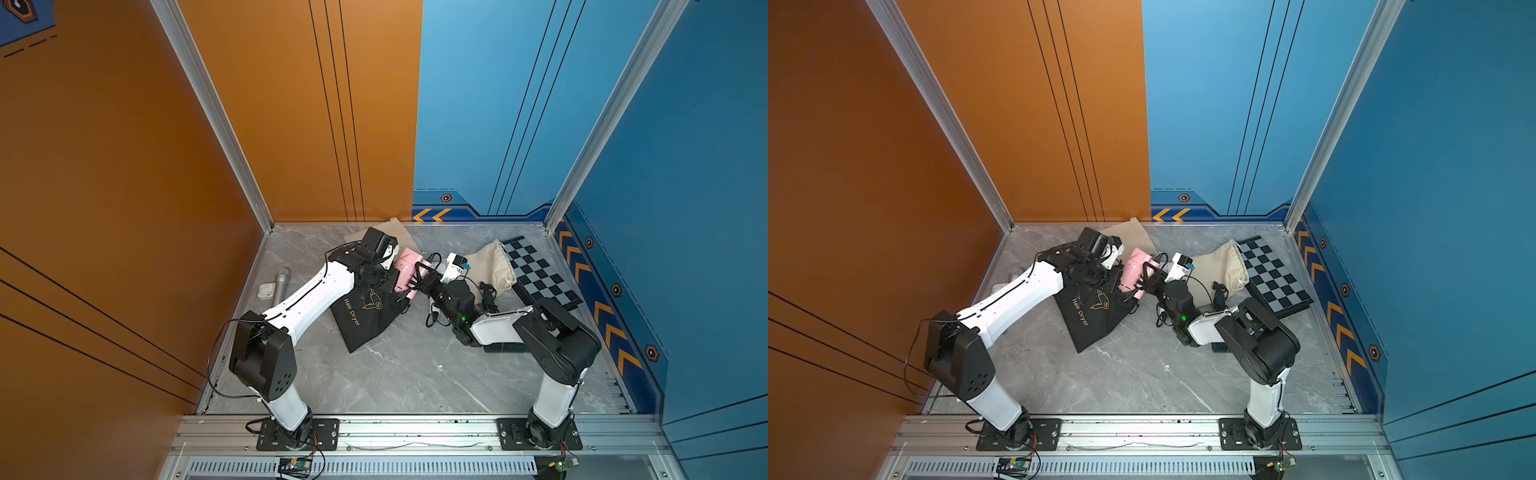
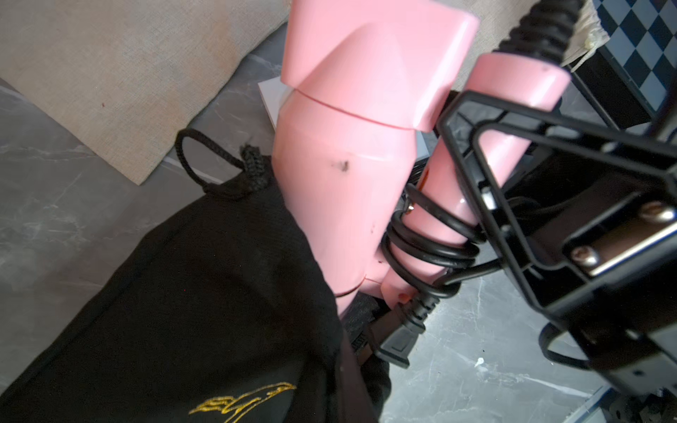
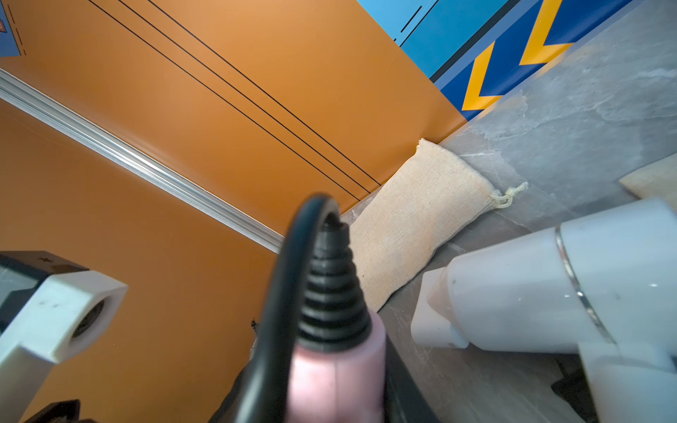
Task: Pack away hair dryers
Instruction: Place the hair dryer in the drawstring bag.
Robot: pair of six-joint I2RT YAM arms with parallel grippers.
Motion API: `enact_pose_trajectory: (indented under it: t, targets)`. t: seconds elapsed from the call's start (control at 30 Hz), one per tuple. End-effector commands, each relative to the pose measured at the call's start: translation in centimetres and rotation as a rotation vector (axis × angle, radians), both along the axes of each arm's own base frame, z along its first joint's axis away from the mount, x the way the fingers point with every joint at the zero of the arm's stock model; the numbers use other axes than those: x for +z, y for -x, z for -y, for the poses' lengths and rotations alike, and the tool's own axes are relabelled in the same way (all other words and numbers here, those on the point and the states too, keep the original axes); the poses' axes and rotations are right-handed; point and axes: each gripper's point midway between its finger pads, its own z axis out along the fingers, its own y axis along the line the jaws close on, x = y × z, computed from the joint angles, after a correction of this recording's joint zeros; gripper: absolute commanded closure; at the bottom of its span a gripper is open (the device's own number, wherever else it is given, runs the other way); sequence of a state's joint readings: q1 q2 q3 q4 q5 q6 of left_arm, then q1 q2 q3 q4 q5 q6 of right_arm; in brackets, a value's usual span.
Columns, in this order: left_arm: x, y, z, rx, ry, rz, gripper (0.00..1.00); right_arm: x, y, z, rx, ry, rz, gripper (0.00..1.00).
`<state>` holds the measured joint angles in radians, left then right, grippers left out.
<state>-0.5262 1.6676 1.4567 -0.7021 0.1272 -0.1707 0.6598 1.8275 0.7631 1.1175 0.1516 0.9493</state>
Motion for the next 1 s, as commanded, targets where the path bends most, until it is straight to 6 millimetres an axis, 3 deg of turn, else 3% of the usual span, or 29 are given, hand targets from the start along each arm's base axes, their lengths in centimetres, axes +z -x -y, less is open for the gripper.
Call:
enact_pose_trajectory:
  t: [0.0,0.23,0.63,0.97]
  targets:
    - [0.7,1.1,0.6,-0.093,0.029,0.017,1.0,3.3,-0.7,0.5,0.014,-0.147,0.065,0.87]
    - [0.3,3.1,1.4,-0.239,0.042,0.018,1.0,2.2,-1.7,1.4,0.036,-0.288,-0.023,0.87]
    - [0.8,4.4,2.3,-0.334,0.093,0.019,1.0,0.8,-1.5,0.8,0.053,-0.25,-0.088,0.88]
    - [1.6,1.5,-0.1,-0.2,0.084,0.058,1.0,2.0,1.3,-1.2,0.119,-0.096,-0.016,0.88]
